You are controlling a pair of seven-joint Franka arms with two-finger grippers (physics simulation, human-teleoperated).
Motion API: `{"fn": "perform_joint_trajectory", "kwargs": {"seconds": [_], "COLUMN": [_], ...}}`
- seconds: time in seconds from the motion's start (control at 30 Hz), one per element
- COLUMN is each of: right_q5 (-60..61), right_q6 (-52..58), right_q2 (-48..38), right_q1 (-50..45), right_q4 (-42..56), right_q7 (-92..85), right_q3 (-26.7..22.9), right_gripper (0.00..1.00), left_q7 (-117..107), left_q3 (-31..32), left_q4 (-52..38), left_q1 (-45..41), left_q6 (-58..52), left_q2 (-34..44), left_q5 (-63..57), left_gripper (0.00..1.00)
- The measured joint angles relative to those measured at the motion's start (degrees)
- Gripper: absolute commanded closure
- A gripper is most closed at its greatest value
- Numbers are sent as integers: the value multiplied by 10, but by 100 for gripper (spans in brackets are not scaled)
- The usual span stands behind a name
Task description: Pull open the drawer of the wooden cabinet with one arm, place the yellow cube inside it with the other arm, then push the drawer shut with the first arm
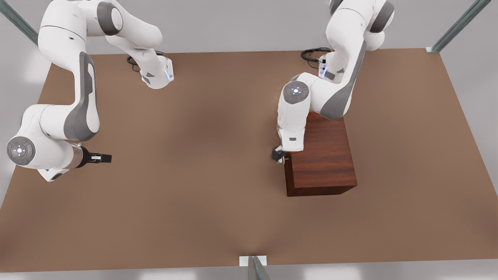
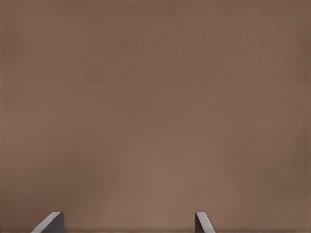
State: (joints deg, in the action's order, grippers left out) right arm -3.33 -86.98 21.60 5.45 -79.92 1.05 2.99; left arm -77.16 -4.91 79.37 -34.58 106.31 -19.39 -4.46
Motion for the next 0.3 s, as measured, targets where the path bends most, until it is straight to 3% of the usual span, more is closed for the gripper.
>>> {"fn": "perform_joint_trajectory", "kwargs": {"seconds": [0.13, 0.2, 0.3], "right_q5": [0, 0, 0], "right_q6": [0, 0, 0], "right_q2": [0, 0, 0], "right_q1": [0, 0, 1], "right_q4": [0, 0, 0], "right_q7": [-1, -1, -2], "right_q3": [0, 0, 0], "right_gripper": [0, 0, 0], "left_q7": [151, 215, 298], "left_q3": [-6, -7, -6], "left_q4": [122, 92, 61], "left_q1": [253, 289, 238], "left_q6": [-69, -75, -84], "left_q2": [134, 124, 104], "left_q5": [69, 82, 95], "left_gripper": [0, 0, 0]}}
